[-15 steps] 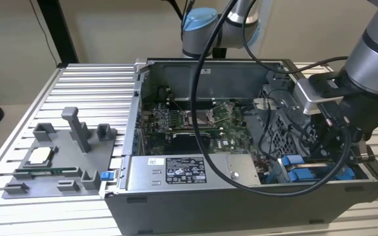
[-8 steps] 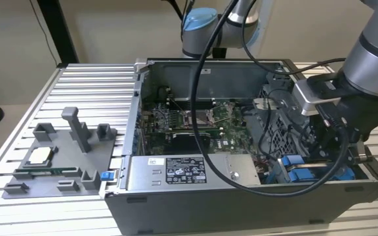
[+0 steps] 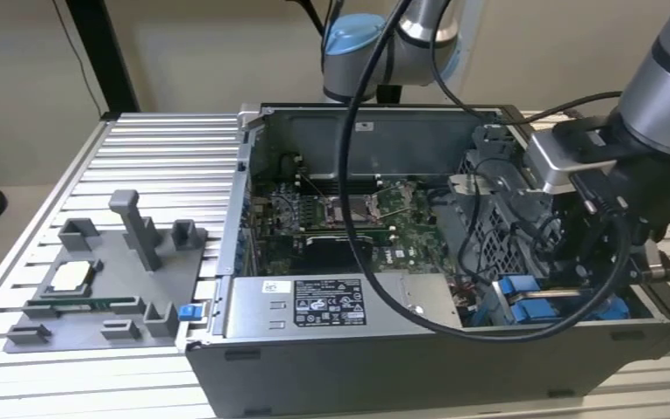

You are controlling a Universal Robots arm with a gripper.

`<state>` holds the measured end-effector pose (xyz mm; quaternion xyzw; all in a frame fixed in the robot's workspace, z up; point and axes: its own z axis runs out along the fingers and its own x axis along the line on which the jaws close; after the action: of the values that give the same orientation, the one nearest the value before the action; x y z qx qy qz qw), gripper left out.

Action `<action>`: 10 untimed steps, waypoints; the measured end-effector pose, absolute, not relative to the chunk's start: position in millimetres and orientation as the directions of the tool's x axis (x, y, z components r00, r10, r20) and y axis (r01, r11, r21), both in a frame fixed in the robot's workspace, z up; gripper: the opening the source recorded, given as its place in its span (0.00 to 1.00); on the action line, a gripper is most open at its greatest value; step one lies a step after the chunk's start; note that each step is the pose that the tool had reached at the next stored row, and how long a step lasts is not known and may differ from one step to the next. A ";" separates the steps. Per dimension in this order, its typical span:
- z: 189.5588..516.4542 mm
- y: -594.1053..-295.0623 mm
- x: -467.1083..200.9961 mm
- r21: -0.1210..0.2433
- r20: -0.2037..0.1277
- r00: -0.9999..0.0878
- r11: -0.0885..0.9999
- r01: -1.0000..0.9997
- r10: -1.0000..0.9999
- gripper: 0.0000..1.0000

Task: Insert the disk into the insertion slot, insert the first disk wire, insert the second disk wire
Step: 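Insert the second disk wire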

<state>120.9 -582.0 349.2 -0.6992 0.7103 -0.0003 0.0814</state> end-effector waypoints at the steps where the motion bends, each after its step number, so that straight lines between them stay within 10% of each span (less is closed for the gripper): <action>1: 353.7 -582.0 120.9 -0.114 -0.116 -0.009 0.022 -0.993 -0.993 1.00; 10: 390.0 -582.0 120.9 -0.114 -0.116 -0.009 0.022 -0.993 -0.993 1.00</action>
<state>120.9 -582.0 390.0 -0.6992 0.7103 0.0000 0.0814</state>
